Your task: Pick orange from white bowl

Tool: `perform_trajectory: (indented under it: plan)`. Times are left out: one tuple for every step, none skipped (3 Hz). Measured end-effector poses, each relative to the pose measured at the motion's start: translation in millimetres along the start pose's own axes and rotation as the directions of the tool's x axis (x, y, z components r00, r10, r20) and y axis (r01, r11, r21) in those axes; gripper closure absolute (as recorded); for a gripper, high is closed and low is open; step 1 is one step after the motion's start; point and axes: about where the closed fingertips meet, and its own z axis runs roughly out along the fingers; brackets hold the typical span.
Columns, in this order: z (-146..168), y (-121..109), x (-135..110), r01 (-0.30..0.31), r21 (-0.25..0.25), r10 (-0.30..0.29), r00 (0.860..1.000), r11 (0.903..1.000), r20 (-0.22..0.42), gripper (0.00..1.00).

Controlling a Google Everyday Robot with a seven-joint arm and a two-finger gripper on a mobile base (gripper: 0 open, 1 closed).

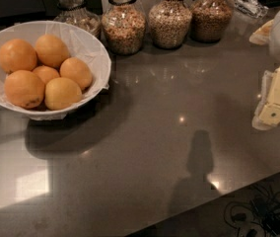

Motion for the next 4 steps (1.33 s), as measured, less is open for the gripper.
perform_trajectory:
  plan:
    - [0.0, 0.0, -0.1, 0.000, 0.000, 0.000, 1.000, 1.0000, 0.000, 0.00]
    - [1.5, -2.9, -36.9, 0.051, 0.009, -0.052, 0.996, 0.9986, 0.076, 0.00]
    - [-5.8, -2.0, -101.4, 0.161, 0.044, -0.166, 0.971, 0.9860, 0.172, 0.00]
    - [-16.6, 13.4, -179.5, 0.298, 0.085, -0.310, 0.916, 0.9509, 0.253, 0.00]
